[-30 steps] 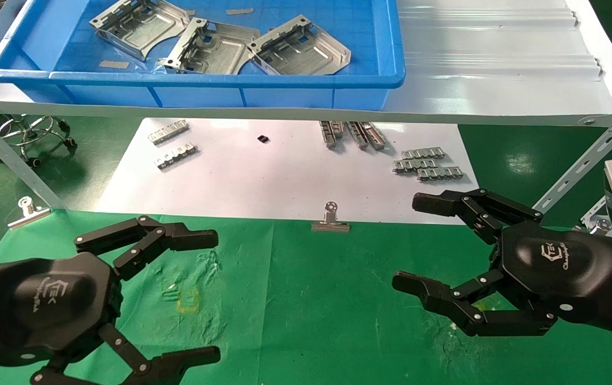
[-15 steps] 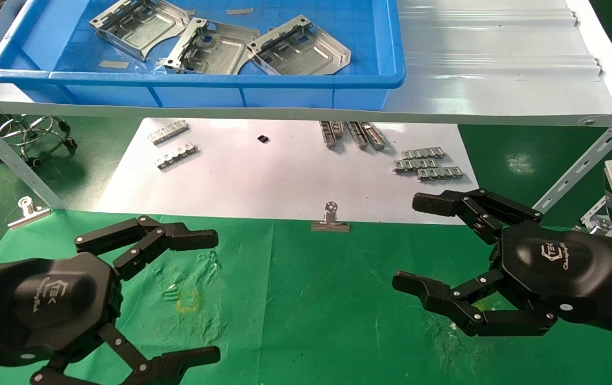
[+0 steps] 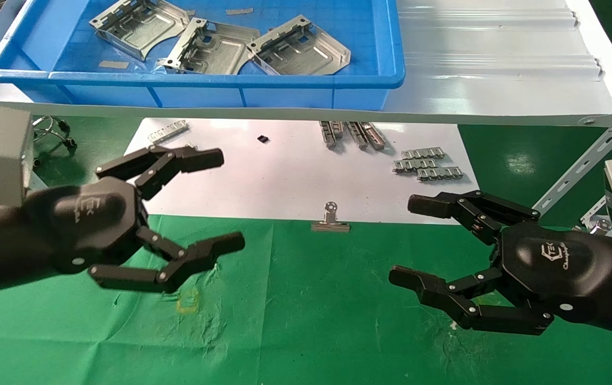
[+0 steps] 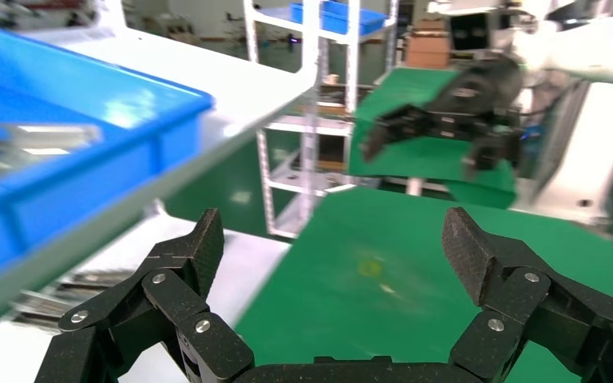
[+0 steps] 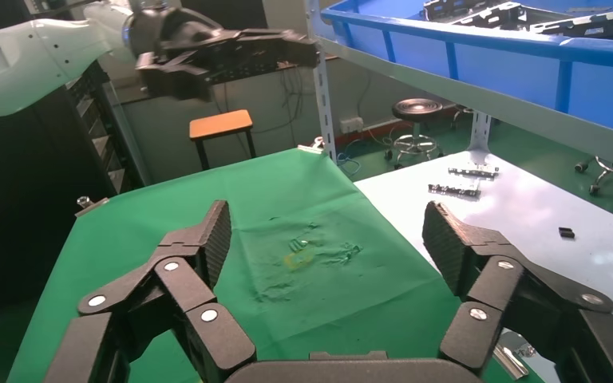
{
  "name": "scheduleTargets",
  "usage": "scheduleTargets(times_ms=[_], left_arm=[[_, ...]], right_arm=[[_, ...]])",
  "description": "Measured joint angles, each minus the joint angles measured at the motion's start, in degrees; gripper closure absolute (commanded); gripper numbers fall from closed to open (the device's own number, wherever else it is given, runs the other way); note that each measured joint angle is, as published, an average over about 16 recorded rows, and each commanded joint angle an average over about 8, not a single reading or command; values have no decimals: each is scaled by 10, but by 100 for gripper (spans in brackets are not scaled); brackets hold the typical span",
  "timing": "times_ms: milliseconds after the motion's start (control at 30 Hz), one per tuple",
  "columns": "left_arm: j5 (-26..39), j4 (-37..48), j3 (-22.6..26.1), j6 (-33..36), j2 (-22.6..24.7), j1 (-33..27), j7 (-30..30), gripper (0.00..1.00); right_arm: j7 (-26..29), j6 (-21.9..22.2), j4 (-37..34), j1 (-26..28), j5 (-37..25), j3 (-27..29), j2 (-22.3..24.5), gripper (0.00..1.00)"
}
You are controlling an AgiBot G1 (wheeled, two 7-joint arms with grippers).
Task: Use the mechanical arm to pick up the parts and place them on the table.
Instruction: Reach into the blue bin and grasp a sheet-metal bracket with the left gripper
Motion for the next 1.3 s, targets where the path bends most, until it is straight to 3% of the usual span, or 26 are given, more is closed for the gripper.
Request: scheduleTargets(times_ms=[600,1033,1100,1300], left_arm=[[135,217,56,-99,99,-219,-12,0],[249,428,123,-99,163,-389,-2,1],[263,456,131,-99,173,-410,-2,14],[296,523,152,-113,202,-456,-2,88]], right_arm=[[0,0,0,0,0,0,0,100],[0,0,0,0,0,0,0,100],[0,0,0,0,0,0,0,100],[0,0,0,0,0,0,0,100]])
